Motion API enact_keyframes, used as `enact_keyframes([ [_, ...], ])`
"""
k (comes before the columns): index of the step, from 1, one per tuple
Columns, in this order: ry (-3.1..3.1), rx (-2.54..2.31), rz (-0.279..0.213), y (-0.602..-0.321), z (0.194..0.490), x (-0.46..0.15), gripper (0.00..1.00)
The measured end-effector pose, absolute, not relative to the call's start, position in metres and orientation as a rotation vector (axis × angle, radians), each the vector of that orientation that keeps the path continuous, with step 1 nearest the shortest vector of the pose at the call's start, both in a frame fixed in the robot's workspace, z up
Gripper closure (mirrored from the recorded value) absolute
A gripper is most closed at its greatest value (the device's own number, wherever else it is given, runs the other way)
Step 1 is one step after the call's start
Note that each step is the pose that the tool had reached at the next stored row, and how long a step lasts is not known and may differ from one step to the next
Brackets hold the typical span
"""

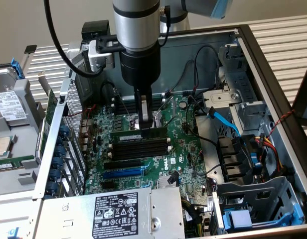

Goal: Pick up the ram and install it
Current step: 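Insert the ram into the slot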

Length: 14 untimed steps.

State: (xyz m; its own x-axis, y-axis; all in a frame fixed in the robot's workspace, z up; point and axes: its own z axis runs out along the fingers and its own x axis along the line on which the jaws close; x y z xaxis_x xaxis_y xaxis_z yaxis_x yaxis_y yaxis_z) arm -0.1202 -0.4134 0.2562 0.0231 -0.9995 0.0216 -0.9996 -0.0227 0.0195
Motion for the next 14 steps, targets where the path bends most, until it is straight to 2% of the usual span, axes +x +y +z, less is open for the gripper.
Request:
enact_keyframes([
  [14, -2.17, 2.23, 0.001, -0.4157, 0.255, -0.1198, 0.87],
])
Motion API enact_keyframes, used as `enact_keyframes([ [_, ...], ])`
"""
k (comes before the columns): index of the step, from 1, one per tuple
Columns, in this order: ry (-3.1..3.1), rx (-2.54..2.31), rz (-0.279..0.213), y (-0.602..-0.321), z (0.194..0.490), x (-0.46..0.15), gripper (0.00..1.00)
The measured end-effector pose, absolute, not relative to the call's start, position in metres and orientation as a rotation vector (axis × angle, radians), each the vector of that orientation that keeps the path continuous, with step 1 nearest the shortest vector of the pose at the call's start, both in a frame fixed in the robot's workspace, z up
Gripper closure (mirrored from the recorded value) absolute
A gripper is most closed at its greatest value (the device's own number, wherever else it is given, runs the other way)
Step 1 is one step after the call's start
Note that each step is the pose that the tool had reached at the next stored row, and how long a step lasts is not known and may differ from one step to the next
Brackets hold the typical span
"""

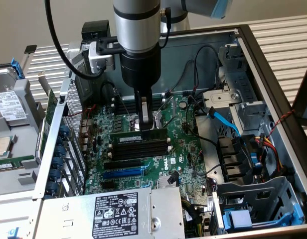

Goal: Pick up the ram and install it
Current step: 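Insert the ram into the slot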

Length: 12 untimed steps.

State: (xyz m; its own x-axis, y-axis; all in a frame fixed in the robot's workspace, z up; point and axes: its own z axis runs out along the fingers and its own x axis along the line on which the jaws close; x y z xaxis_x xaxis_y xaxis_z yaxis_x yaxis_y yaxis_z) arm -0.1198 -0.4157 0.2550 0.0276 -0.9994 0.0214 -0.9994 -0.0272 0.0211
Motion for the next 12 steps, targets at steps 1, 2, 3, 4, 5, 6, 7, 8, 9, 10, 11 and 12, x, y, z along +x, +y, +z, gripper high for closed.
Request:
enact_keyframes([
  [1, -2.169, 2.23, 0.001, -0.4158, 0.2548, -0.1198, 0.87],
  [2, -2.169, 2.231, 0.001, -0.4159, 0.2545, -0.1198, 0.87],
  [3, -2.168, 2.232, 0.001, -0.4159, 0.2541, -0.1198, 0.87],
  [4, -2.167, 2.232, 0.001, -0.4159, 0.2536, -0.1198, 0.87],
  [5, -2.167, 2.233, 0.001, -0.4159, 0.253, -0.1198, 0.87],
  [6, -2.166, 2.234, 0.001, -0.4159, 0.2523, -0.1198, 0.87],
  [7, -2.166, 2.234, 0.002, -0.4159, 0.2515, -0.1197, 0.87],
  [8, -2.166, 2.234, 0.002, -0.4159, 0.2506, -0.1197, 0.87],
  [9, -2.166, 2.235, 0.002, -0.4159, 0.2498, -0.1197, 0.87],
  [10, -2.166, 2.234, 0.003, -0.4159, 0.249, -0.1198, 0.87],
  [11, -2.166, 2.234, 0.003, -0.4159, 0.2483, -0.1198, 0.87],
  [12, -2.166, 2.234, 0.003, -0.4159, 0.2477, -0.1198, 0.87],
])
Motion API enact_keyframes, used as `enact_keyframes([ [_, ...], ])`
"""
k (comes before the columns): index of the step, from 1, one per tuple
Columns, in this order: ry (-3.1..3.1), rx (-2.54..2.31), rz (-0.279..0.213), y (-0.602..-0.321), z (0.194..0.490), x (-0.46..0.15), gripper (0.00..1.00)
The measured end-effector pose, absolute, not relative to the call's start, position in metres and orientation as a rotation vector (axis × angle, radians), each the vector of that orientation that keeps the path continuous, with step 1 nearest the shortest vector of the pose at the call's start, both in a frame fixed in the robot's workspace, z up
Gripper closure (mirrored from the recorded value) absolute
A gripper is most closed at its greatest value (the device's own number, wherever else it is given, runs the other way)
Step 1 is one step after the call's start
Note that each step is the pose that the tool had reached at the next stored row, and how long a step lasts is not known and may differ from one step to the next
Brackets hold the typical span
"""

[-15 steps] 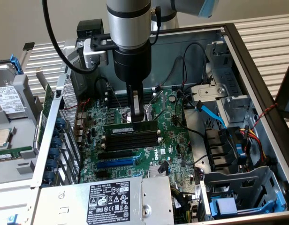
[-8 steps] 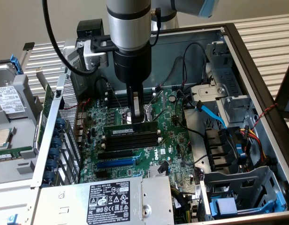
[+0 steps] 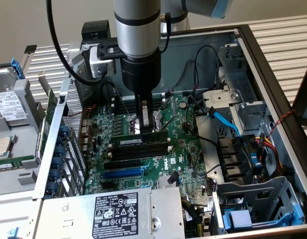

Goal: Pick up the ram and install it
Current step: 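Insert the ram into the slot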

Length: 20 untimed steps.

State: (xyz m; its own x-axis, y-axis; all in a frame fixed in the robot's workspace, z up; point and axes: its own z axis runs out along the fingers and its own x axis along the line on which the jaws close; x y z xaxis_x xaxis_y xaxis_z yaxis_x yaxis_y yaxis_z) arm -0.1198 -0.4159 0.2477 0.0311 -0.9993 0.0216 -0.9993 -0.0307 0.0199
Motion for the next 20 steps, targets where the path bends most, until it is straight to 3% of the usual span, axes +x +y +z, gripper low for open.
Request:
enact_keyframes([
  [20, -2.167, 2.235, 0.002, -0.4163, 0.2406, -0.1217, 0.87],
])
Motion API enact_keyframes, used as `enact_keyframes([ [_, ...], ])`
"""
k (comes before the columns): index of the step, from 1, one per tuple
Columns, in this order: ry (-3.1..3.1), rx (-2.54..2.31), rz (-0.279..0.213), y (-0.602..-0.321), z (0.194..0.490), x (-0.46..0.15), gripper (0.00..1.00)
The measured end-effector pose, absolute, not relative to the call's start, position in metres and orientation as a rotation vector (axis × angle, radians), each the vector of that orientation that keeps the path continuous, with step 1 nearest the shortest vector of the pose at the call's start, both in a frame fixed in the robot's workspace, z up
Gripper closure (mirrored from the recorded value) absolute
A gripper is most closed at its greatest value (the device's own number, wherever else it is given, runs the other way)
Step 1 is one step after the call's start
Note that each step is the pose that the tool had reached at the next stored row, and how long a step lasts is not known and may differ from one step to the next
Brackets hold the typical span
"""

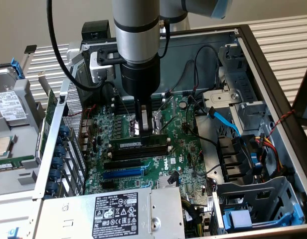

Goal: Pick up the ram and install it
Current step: 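Insert the ram into the slot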

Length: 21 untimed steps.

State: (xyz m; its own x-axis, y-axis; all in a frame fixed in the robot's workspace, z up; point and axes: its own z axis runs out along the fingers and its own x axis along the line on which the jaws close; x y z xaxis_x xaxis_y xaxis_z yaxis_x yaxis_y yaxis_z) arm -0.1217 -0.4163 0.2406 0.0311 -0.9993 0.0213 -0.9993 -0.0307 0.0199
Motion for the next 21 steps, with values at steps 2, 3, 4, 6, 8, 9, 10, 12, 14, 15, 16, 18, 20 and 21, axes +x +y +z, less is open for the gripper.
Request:
enact_keyframes([
  [2, -2.167, 2.235, 0.002, -0.4163, 0.2405, -0.1218, 0.87],
  [3, -2.167, 2.235, 0.001, -0.416, 0.2402, -0.1218, 0.87],
  [4, -2.167, 2.235, 0.001, -0.4158, 0.24, -0.1219, 0.87],
  [6, -2.167, 2.235, 0.001, -0.4158, 0.2398, -0.1219, 0.87],
  [8, -2.167, 2.235, 0.001, -0.4158, 0.2395, -0.122, 0.87],
  [9, -2.168, 2.235, 0.0, -0.4158, 0.2394, -0.122, 0.87],
  [10, -2.169, 2.235, -0.001, -0.4157, 0.2392, -0.122, 0.87],
  [12, -2.172, 2.235, -0.004, -0.4157, 0.239, -0.1221, 0.87],
  [14, -2.172, 2.235, -0.004, -0.4157, 0.239, -0.1221, 0.87],
  [15, -2.172, 2.235, -0.004, -0.4158, 0.2391, -0.1221, 0.87],
  [16, -2.172, 2.235, -0.004, -0.4158, 0.239, -0.1221, 0.87],
  [18, -2.172, 2.236, -0.004, -0.4158, 0.2389, -0.1221, 0.87],
  [20, -2.172, 2.236, -0.002, -0.4158, 0.2382, -0.1222, 0.87],
  [21, -2.172, 2.236, -0.002, -0.4158, 0.238, -0.1222, 0.87],
])
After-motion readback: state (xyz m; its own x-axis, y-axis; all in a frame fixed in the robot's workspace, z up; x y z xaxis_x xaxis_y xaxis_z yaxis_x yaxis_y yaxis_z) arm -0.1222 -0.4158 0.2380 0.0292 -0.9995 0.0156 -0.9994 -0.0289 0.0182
